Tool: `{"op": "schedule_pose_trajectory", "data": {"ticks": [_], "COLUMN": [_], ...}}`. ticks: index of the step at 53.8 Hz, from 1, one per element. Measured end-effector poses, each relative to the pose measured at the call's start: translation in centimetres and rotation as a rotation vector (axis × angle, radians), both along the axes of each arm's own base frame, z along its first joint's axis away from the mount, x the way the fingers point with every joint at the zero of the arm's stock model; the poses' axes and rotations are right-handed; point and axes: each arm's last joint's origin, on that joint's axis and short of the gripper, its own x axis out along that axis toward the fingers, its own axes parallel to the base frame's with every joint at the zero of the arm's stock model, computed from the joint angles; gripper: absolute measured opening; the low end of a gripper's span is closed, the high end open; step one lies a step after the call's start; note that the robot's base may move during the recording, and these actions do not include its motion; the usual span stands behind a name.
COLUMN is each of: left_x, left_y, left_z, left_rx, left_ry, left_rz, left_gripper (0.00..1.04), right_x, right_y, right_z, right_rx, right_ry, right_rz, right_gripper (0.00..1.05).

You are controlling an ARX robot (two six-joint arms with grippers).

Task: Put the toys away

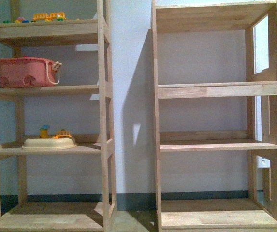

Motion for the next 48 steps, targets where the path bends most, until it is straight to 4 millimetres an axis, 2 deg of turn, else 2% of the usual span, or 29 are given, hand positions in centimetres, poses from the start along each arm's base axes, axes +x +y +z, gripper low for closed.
{"op": "schedule_pose_trajectory", "data": {"ticks": [48], "left_x": [0.00], "left_y": [0.00], "left_z": [0.00], "left_rx": [0.000], "left_ry": [0.000], "left_rz": [0.000], "left_gripper": [0.98], "right_x": [0.00], "right_y": [0.00], "right_z": [0.00], "right_rx": [0.000], "right_ry": [0.000], "right_rz": [0.001], "right_gripper": [0.07]}}
